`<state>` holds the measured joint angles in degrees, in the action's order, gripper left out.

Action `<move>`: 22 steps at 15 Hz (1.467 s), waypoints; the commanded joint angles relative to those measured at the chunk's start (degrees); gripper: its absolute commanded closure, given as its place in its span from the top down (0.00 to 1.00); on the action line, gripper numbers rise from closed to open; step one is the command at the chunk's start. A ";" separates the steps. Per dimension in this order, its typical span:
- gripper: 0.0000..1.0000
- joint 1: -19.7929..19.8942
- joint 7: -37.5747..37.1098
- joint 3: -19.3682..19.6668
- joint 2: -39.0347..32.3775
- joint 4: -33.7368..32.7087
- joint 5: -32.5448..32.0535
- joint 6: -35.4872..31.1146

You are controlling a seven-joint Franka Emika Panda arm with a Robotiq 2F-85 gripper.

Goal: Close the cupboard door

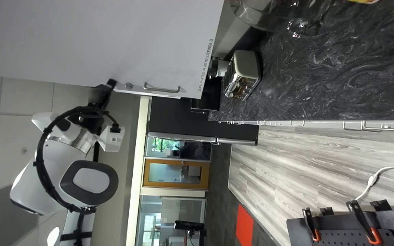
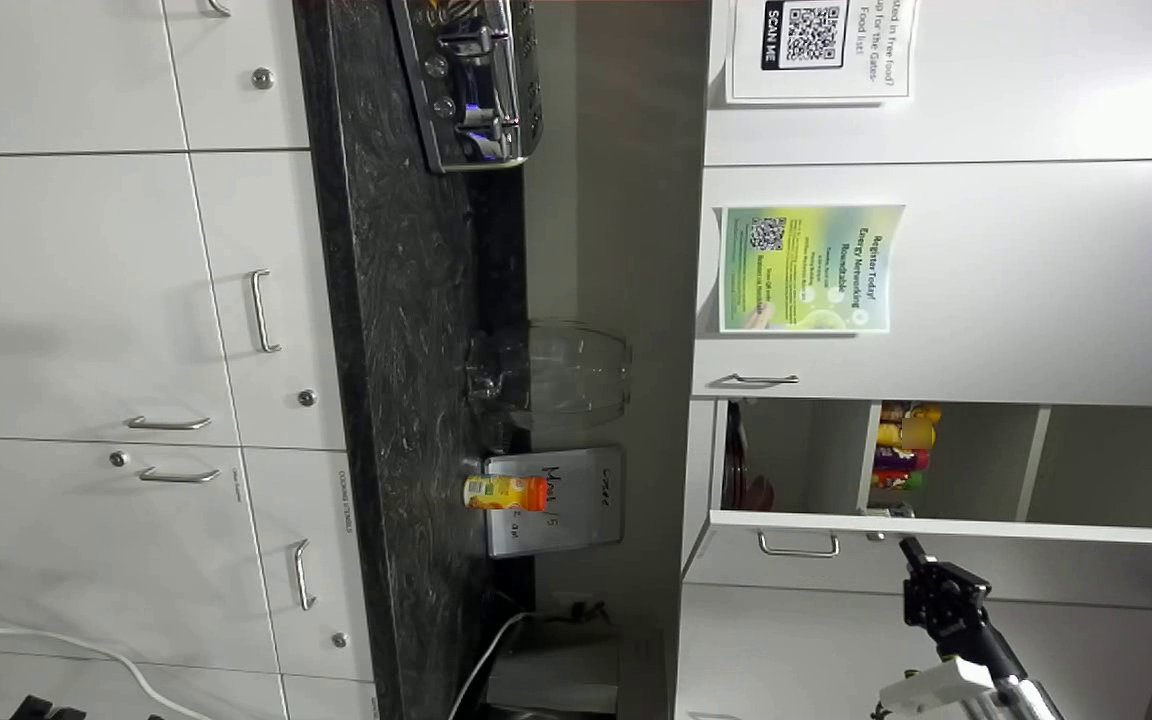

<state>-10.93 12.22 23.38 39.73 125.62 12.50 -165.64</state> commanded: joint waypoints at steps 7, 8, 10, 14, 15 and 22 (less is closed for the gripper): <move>0.00 -1.62 0.55 0.77 -16.34 -14.64 1.56 -1.87; 0.00 -2.58 -0.03 1.76 -18.06 -16.19 0.91 -2.14; 0.00 -3.60 0.31 2.97 -21.60 -19.08 1.80 -2.71; 0.00 -6.22 1.12 6.00 -28.75 -24.88 3.85 -5.16; 0.00 -6.94 1.54 6.85 -30.40 -26.13 4.69 -5.97; 0.00 -8.67 4.58 11.30 -41.74 -35.96 13.25 -7.66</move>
<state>-19.27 14.88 32.96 3.96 95.89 21.66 -172.21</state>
